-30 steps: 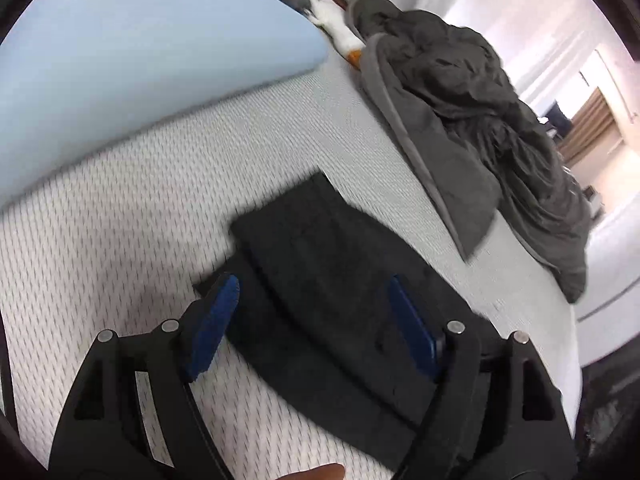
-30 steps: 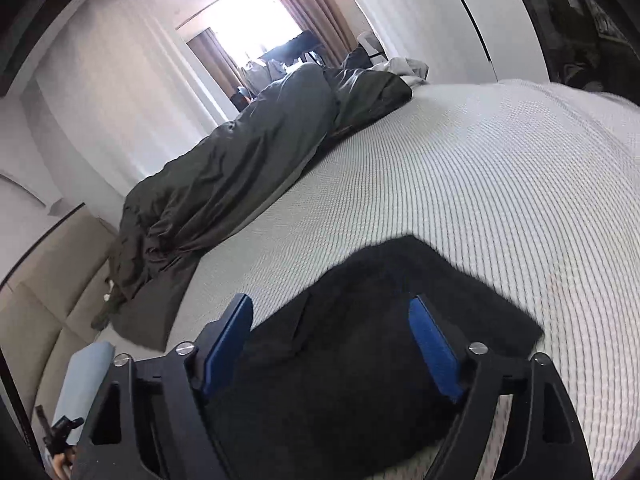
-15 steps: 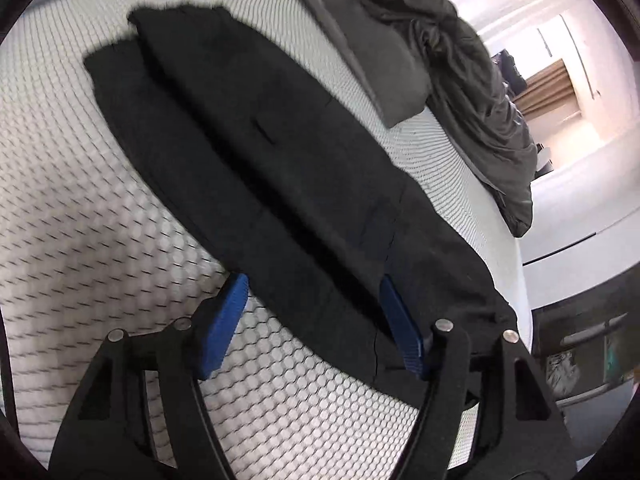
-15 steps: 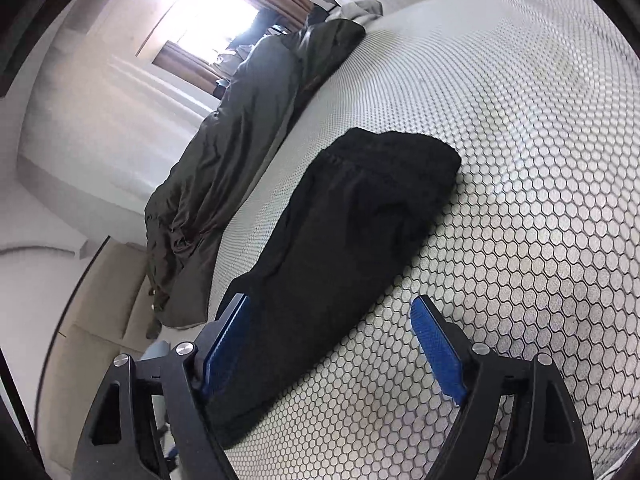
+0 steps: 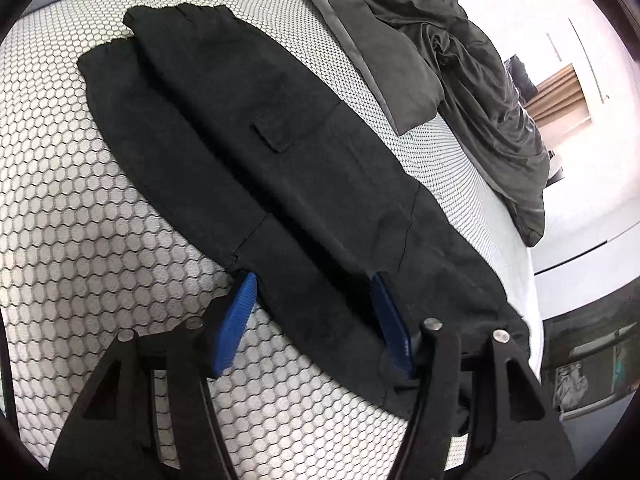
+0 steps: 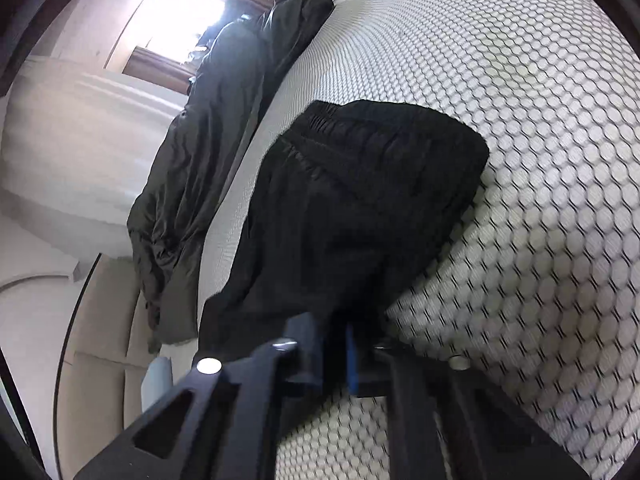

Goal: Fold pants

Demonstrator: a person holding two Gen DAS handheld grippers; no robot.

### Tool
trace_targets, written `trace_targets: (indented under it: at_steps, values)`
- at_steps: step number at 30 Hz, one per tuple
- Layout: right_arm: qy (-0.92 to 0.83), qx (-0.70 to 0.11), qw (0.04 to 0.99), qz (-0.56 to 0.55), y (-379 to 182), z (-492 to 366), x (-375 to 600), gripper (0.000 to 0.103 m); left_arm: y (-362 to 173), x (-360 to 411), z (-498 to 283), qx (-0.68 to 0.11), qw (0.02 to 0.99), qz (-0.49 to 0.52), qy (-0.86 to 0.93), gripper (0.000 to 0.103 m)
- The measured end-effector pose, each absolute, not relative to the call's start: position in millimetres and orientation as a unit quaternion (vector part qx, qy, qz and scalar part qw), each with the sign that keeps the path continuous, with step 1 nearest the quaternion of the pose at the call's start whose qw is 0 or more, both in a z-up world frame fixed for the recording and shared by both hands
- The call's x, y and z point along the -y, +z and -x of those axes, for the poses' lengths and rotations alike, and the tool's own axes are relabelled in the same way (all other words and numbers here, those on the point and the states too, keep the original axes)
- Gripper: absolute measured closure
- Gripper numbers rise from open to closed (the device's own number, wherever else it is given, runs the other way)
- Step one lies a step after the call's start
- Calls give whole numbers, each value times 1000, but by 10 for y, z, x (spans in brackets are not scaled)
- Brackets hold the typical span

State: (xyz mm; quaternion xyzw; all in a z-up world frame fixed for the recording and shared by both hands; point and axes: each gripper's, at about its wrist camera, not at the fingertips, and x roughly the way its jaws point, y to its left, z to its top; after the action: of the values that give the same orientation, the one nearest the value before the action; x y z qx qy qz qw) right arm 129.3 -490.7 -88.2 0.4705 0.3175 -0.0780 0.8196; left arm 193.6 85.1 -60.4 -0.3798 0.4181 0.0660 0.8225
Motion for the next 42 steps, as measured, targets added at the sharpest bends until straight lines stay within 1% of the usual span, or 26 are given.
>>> trace_targets:
  at_steps: [2, 4, 6, 8, 10, 11, 13, 15, 16, 17, 18, 19, 20, 23, 27, 29, 32, 34, 37, 40, 42]
  values:
    - [-75, -314, 821, -471, -848, -1132, 4928, 100, -606, -881, -1897, -425, 825, 366, 71, 47]
    - [-79, -327, 818, -466, -847, -966, 4932, 99, -588, -896, -1857, -426, 829, 354, 78, 47]
    - [-83, -353, 803, -473, -939, -861, 4975, 94, -551, -916, -1793, -420, 834, 349, 82, 47]
    - [-76, -350, 796, -488, -952, -797, 5016, 92, -501, -914, -1706, -413, 837, 353, 72, 47]
    - [-80, -344, 799, -486, -894, -719, 5001, 81, -452, -856, -1677, -405, 839, 360, 49, 47]
    - [-83, -344, 803, -480, -858, -690, 4999, 79, -434, -802, -1689, -405, 841, 357, 39, 47]
    - [-77, -340, 802, -486, -814, -682, 4985, 67, -426, -716, -1792, -407, 841, 355, 30, 47]
    - [-67, -340, 799, -491, -794, -722, 4937, 65, -499, -662, -1948, -419, 831, 365, 28, 48]
    - [-63, -344, 798, -491, -797, -727, 4911, 64, -541, -647, -2023, -424, 824, 374, 29, 56]
    - [-59, -347, 797, -491, -786, -746, 4874, 64, -608, -639, -2111, -431, 816, 384, 31, 68]
    - [-55, -349, 795, -492, -798, -755, 4857, 63, -661, -635, -2149, -434, 811, 390, 34, 77]
    - [-52, -351, 795, -492, -793, -781, 4837, 62, -703, -635, -2198, -435, 808, 394, 43, 95]
    - [-51, -351, 795, -492, -799, -789, 4830, 62, -744, -629, -2239, -432, 810, 393, 53, 101]
    - [-57, -349, 792, -497, -815, -847, 4840, 62, -728, -610, -2175, -414, 817, 396, 66, 103]
    - [-54, -345, 790, -504, -805, -836, 4876, 62, -482, -560, -1915, -393, 847, 354, 53, 103]
    - [-53, -349, 793, -497, -800, -812, 4876, 61, -482, -588, -1863, -400, 851, 337, 51, 102]
    - [-53, -355, 794, -491, -805, -856, 4842, 61, -709, -639, -1920, -437, 828, 345, 56, 102]
    - [-53, -355, 793, -492, -810, -871, 4832, 61, -774, -667, -1933, -441, 821, 358, 54, 101]
    - [-56, -352, 793, -494, -800, -887, 4807, 60, -707, -694, -1891, -436, 827, 352, 49, 101]
    - [-66, -333, 795, -504, -791, -907, 4840, 61, -684, -711, -1886, -435, 829, 347, 55, 101]
    - [-82, -303, 797, -517, -806, -914, 4907, 61, -704, -748, -1886, -437, 825, 355, 55, 101]
